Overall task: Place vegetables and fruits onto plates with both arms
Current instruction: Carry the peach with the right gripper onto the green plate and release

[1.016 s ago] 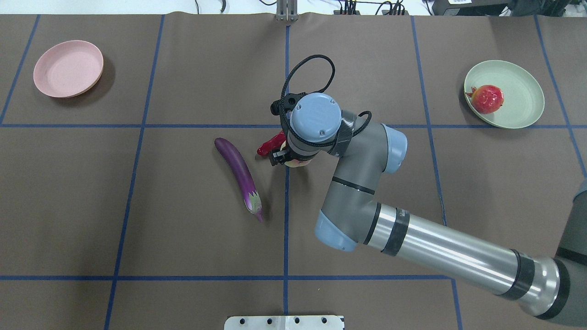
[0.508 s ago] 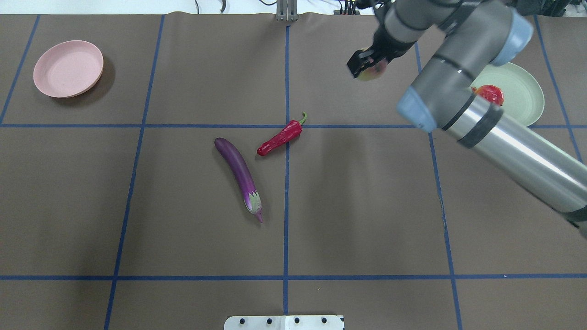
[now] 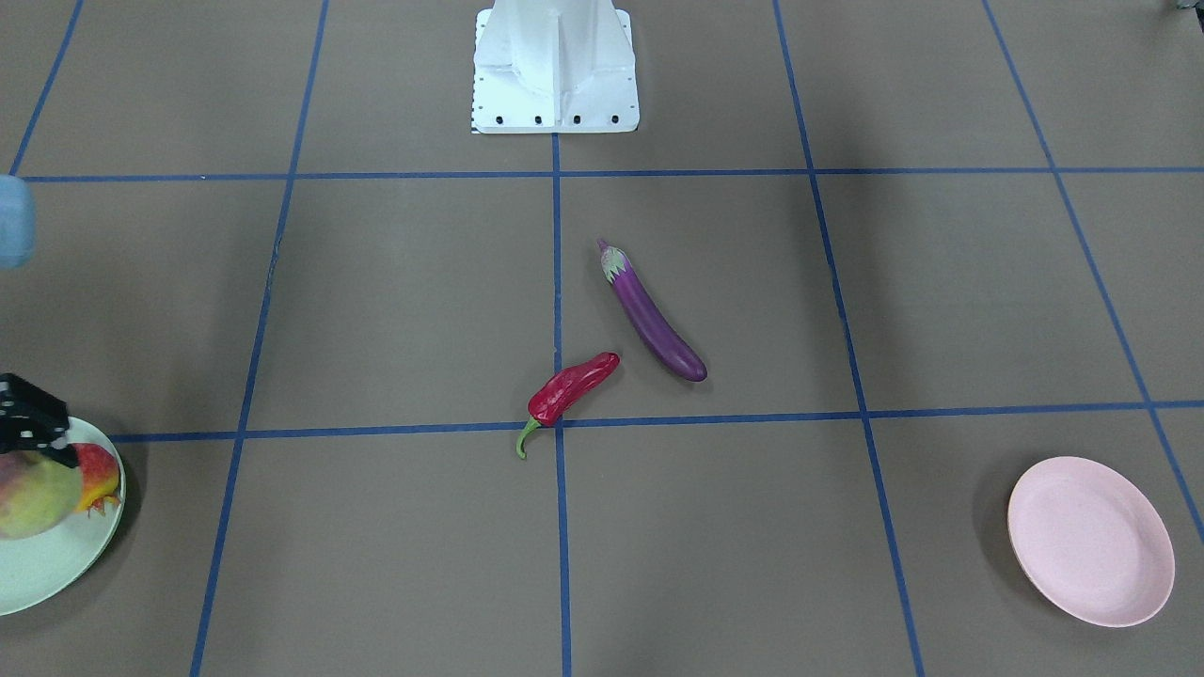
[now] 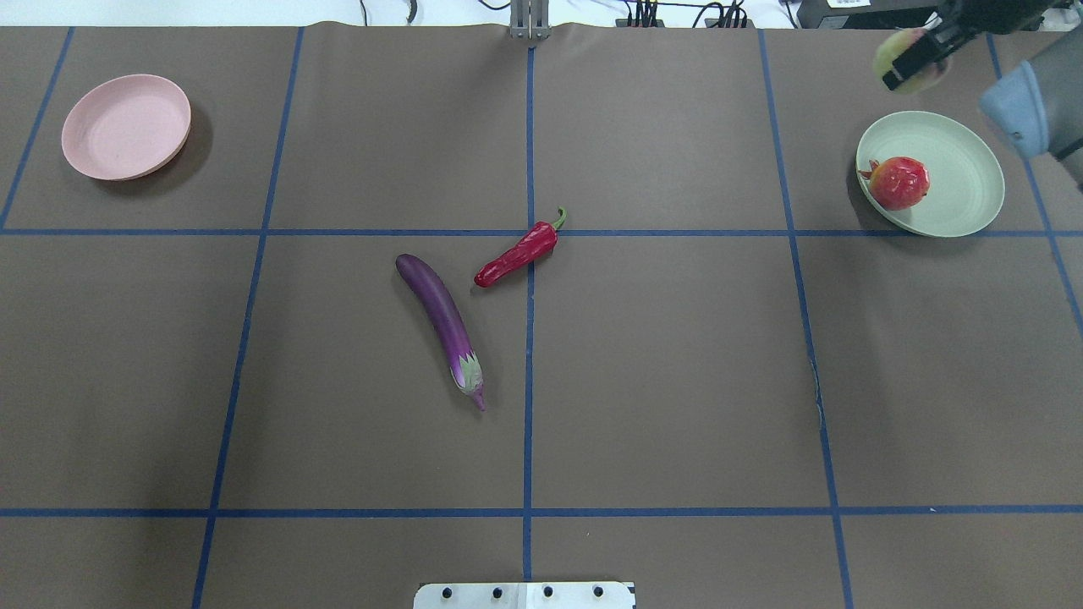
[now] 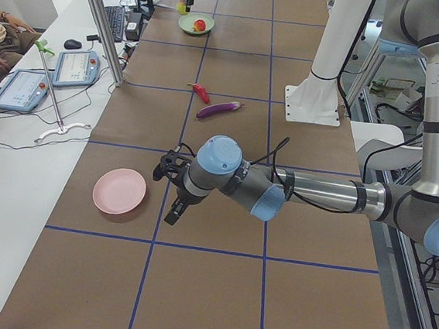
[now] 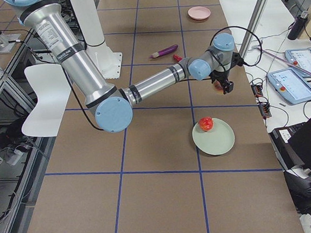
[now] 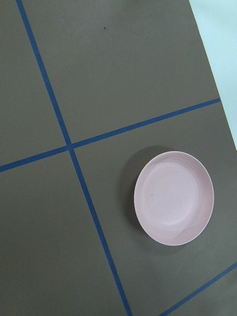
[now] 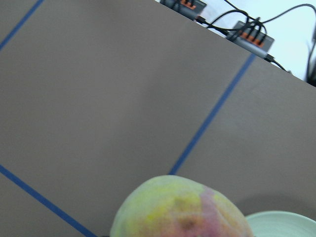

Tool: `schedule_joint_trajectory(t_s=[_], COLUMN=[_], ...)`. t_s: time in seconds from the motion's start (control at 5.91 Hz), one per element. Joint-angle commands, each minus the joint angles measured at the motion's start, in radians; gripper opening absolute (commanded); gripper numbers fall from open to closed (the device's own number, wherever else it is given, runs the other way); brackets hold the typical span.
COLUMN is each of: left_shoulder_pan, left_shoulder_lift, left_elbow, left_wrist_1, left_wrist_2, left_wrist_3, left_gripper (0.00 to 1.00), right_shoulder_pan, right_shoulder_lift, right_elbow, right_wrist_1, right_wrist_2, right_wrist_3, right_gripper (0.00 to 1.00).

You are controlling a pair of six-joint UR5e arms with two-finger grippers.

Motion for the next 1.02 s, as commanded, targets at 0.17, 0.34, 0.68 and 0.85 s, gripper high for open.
schedule_joint_trajectory(t_s=[0.17,0.34,0.68,0.85], left_shoulder_pan=[0.000,0.000,0.000,0.002], left_shoulder_lift=[0.000,0.000,0.000,0.000], left_elbow=[0.000,0.000,0.000,0.000], left_wrist_1=[-0.002,0.000,-0.002,0.000], left_wrist_2=[0.000,0.000,0.000,0.000], left_wrist_3=[0.002,0.002,0.002,0.002], left_gripper=[1.00,1.00,1.00,1.00], right_shoulder_pan=[0.013,-0.042,-0.108,-0.052], right_shoulder_lift=[-0.106,-0.105,-0.125,-0.155], right_elbow=[-0.268,-0.269,-0.251,-0.191], right_wrist_1=[0.276,0.287,0.415,0.417], right_wrist_2=[-0.098,-0.100,-0.185,-0.140], right_wrist_3=[-0.067,0.006,0.321,0.348], right_gripper=[0.35,0.47,0.98,0.98])
